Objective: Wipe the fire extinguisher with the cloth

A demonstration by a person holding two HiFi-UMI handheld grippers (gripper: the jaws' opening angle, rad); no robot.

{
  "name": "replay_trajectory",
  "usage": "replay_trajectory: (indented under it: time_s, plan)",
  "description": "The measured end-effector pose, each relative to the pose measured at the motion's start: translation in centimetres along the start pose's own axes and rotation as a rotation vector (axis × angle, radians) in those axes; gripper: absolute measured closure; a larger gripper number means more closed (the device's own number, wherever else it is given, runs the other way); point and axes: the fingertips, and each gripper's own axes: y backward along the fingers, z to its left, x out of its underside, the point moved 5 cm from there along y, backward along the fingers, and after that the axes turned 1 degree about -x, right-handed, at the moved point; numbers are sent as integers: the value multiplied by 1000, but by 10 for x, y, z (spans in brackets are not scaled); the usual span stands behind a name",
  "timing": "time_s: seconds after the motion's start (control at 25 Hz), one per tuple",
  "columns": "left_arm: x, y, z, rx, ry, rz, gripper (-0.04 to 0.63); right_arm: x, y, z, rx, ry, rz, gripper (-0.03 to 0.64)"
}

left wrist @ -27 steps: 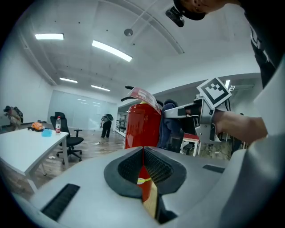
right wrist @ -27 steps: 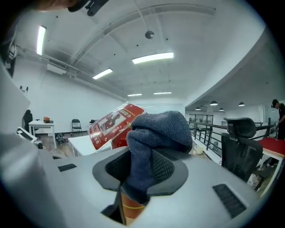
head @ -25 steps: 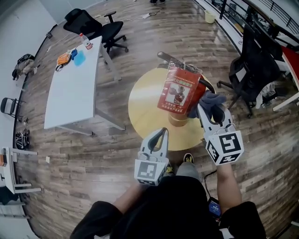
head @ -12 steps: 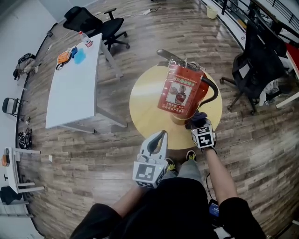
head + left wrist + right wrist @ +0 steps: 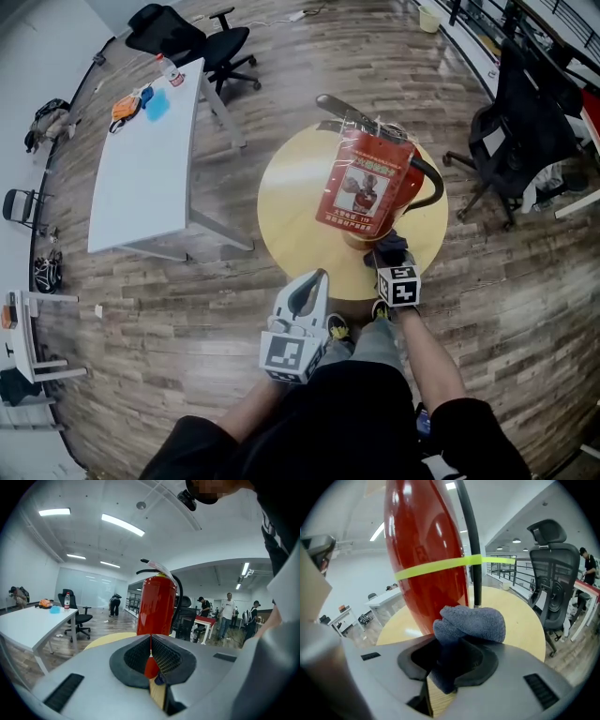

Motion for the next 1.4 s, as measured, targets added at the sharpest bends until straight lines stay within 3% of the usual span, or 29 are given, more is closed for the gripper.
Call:
replay_trajectory:
  time_s: [0.12, 0.24, 0.36, 0.48, 0.56, 0.68, 0.8, 0.96, 1.12, 1.32, 1.4]
  plan:
    - [-2, -1, 0, 1, 1, -12, 572, -19, 23, 14, -27, -10, -93, 505]
    - [-6, -1, -1, 3, -2, -30, 572, -72, 68, 28, -44, 26, -233, 505]
    - [-10, -2, -4, 11, 3, -38, 572, -154, 134, 38, -33, 134, -393, 505]
    - [-16, -7, -11, 33, 7, -51, 572, -220, 181, 42, -18, 286, -399, 505]
    - [-18, -10, -15, 45, 13, -55, 572, -226, 183, 38, -51, 323, -376, 505]
    - [-17, -10, -16, 53, 13, -53, 572, -210, 174, 28, -135, 235, -511, 505]
    - [-14, -9, -16, 54, 15, -44, 572, -197, 168, 22, -151, 163, -595, 505]
    - [-8, -7, -16, 48, 26, -33, 572, -175, 146, 12, -144, 158, -520, 505]
    - [-8, -7, -20, 61, 28, -33, 572, -114, 82, -17, -65, 239, -238, 505]
    - [-6, -1, -15, 50, 15, -19, 572, -82, 49, -45, -106, 169, -214, 503]
    - [-1, -2, -14, 40, 20, -4, 572, -63, 36, -52, -115, 158, -128, 503]
